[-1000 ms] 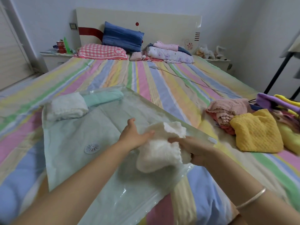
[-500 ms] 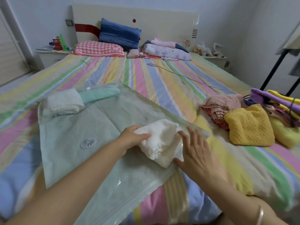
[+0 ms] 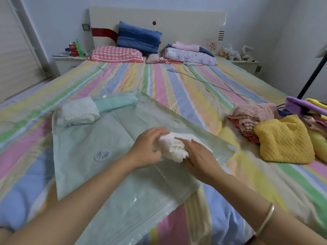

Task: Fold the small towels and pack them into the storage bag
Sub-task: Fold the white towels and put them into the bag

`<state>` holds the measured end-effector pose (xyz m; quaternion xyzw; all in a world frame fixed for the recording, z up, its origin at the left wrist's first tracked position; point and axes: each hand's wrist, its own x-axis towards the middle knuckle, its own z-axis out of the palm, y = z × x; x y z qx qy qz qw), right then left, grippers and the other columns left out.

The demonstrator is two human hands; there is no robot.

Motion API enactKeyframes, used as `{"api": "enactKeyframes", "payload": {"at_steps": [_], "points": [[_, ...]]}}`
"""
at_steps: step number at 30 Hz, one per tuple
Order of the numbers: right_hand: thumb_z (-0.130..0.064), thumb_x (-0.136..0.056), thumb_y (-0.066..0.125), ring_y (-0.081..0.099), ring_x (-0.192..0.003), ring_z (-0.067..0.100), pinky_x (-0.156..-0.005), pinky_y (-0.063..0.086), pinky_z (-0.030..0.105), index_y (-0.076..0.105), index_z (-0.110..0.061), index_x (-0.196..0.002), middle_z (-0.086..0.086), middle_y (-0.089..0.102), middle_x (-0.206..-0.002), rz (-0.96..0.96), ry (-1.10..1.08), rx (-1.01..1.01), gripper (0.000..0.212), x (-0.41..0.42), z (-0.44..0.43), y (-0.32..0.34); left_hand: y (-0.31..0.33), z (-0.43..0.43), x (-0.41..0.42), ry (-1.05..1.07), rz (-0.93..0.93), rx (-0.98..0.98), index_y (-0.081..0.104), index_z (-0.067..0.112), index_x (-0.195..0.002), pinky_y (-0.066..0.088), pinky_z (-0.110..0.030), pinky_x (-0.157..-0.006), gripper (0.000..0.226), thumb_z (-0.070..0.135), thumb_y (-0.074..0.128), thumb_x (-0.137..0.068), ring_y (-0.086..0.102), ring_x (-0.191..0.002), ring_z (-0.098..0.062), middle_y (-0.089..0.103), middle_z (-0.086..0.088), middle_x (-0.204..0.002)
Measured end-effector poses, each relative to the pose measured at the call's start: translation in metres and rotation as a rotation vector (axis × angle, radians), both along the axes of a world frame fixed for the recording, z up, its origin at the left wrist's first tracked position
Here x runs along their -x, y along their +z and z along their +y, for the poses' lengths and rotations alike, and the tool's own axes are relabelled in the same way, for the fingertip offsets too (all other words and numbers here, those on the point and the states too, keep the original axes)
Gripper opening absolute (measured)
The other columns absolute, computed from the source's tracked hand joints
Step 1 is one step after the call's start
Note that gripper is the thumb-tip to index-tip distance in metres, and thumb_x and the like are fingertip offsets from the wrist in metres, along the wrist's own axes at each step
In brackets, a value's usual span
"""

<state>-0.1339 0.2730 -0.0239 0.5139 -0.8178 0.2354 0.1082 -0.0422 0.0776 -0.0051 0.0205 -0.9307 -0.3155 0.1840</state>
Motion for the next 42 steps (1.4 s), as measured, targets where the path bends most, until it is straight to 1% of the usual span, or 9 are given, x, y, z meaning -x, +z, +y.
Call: {"api": "enactKeyframes", "payload": {"at_steps": [4, 8, 12, 16, 18, 22, 26, 32, 42], "points": [[-0.034, -0.083, 0.046, 0.061, -0.097, 0.029, -0.066, 0.033, 0.029, 0.047, -0.019, -0.133, 0.003, 0.068, -0.106, -0.084, -0.115, 0.139, 0.052, -0.003, -0.006, 0.014, 0.004, 0.003, 0.004, 0.007, 0.165, 0.486, 0.062, 0.016, -0.120, 0.042, -0.037, -0.102, 0.058, 0.042, 0.063, -0.069, 0.059, -0.116, -0.022, 0.066, -0.002, -0.121], [-0.075, -0.067, 0.056, 0.027, -0.142, 0.008, -0.111, 0.029, 0.025, 0.039, -0.031, -0.140, -0.014, 0.044, -0.142, -0.222, -0.004, 0.018, 0.086, 0.001, 0.000, 0.020, 0.017, 0.011, 0.003, 0.056, 0.217, 0.395, 0.071, 0.023, -0.088, 0.047, -0.031, -0.056, 0.037, 0.049, 0.050, -0.074, 0.064, -0.067, -0.032, 0.070, -0.003, -0.072], [-0.042, -0.072, 0.072, 0.046, -0.130, 0.014, -0.088, 0.048, 0.030, 0.013, -0.037, -0.150, -0.010, 0.047, -0.144, -0.215, -0.087, -0.033, 0.098, 0.001, 0.009, 0.018, 0.015, 0.025, 0.002, -0.063, 0.077, 0.107, 0.068, 0.027, -0.097, 0.048, -0.033, -0.063, 0.027, 0.032, 0.056, -0.074, 0.065, -0.074, -0.028, 0.071, 0.000, -0.079], [-0.028, -0.065, 0.052, 0.065, -0.078, 0.042, -0.060, 0.039, 0.033, 0.056, -0.008, -0.128, 0.017, 0.071, -0.084, -0.101, -0.245, 0.157, 0.066, 0.005, 0.018, 0.009, 0.005, 0.039, -0.009, 0.095, 0.209, -0.094, 0.039, 0.024, -0.133, 0.048, -0.030, -0.093, 0.062, 0.019, 0.066, -0.077, 0.055, -0.113, -0.012, 0.052, 0.005, -0.126], [-0.018, -0.069, 0.057, 0.064, -0.078, 0.040, -0.061, 0.035, 0.030, 0.063, -0.004, -0.114, 0.018, 0.071, -0.083, -0.133, -0.319, 0.274, 0.048, 0.009, 0.028, 0.013, 0.002, 0.048, -0.020, 0.300, 0.283, 0.028, 0.044, 0.021, -0.111, 0.049, -0.032, -0.081, 0.043, 0.027, 0.071, -0.078, 0.056, -0.102, -0.014, 0.051, 0.004, -0.112], [-0.007, -0.077, 0.064, 0.062, -0.076, 0.033, -0.064, 0.046, 0.036, 0.063, -0.011, -0.111, 0.008, 0.069, -0.079, -0.204, -0.461, 0.348, 0.034, 0.012, 0.043, 0.024, -0.010, 0.068, -0.036, 0.054, -0.322, 0.411, 0.056, 0.025, -0.090, 0.044, -0.030, -0.070, 0.053, 0.069, 0.068, -0.063, 0.057, -0.092, -0.016, 0.059, 0.007, -0.097], [-0.013, -0.079, 0.063, 0.063, -0.082, 0.031, -0.066, 0.047, 0.035, 0.060, -0.017, -0.118, 0.007, 0.071, -0.088, -0.258, -0.499, 0.327, 0.039, 0.009, 0.053, 0.023, -0.011, 0.079, -0.041, -0.079, -0.416, 0.638, 0.067, 0.020, -0.093, 0.046, -0.029, -0.065, 0.048, 0.058, 0.069, -0.064, 0.063, -0.089, -0.024, 0.065, -0.001, -0.097], [-0.010, -0.079, 0.061, 0.062, -0.083, 0.028, -0.069, 0.048, 0.036, 0.060, -0.017, -0.113, 0.004, 0.070, -0.089, -0.274, -0.464, 0.324, 0.035, -0.004, 0.061, 0.031, 0.009, 0.071, -0.026, -0.092, -0.511, 0.440, 0.074, 0.006, -0.084, 0.046, -0.026, -0.062, 0.018, 0.017, 0.064, -0.075, 0.068, -0.081, -0.025, 0.073, -0.010, -0.084], [-0.020, -0.080, 0.071, 0.056, -0.075, 0.018, -0.072, 0.049, 0.034, 0.060, -0.022, -0.090, -0.013, 0.055, -0.071, -0.343, -0.494, 0.403, 0.015, -0.015, 0.073, 0.052, 0.006, 0.061, -0.033, -0.011, -0.514, 0.149, 0.077, 0.016, -0.077, 0.055, -0.025, -0.064, 0.014, 0.028, 0.079, -0.070, 0.063, -0.058, -0.008, 0.073, 0.003, -0.070]]}}
